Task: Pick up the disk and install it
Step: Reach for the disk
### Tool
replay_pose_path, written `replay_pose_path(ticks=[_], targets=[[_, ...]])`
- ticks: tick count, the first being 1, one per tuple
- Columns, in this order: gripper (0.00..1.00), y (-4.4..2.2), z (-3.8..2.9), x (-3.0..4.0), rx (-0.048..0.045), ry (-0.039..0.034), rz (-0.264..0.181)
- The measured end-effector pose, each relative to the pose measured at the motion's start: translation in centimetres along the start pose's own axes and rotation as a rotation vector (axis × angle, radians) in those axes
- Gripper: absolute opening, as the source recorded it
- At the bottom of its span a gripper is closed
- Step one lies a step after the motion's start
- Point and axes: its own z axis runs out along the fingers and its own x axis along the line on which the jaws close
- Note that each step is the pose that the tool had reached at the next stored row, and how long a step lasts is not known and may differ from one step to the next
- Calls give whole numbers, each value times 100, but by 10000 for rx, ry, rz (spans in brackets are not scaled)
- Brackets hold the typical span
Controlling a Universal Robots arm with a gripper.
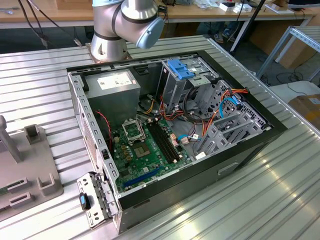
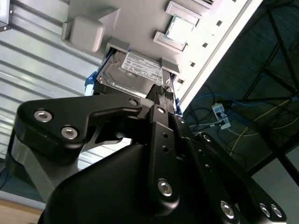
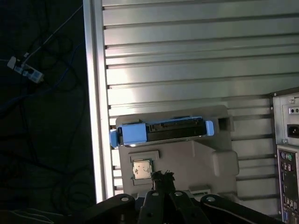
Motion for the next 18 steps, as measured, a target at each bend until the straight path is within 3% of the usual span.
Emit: replay_pose_path(ticks=[8, 18], targets=[[11, 224, 8, 89, 0, 0, 3], [11, 228, 8, 108, 1, 1, 1]])
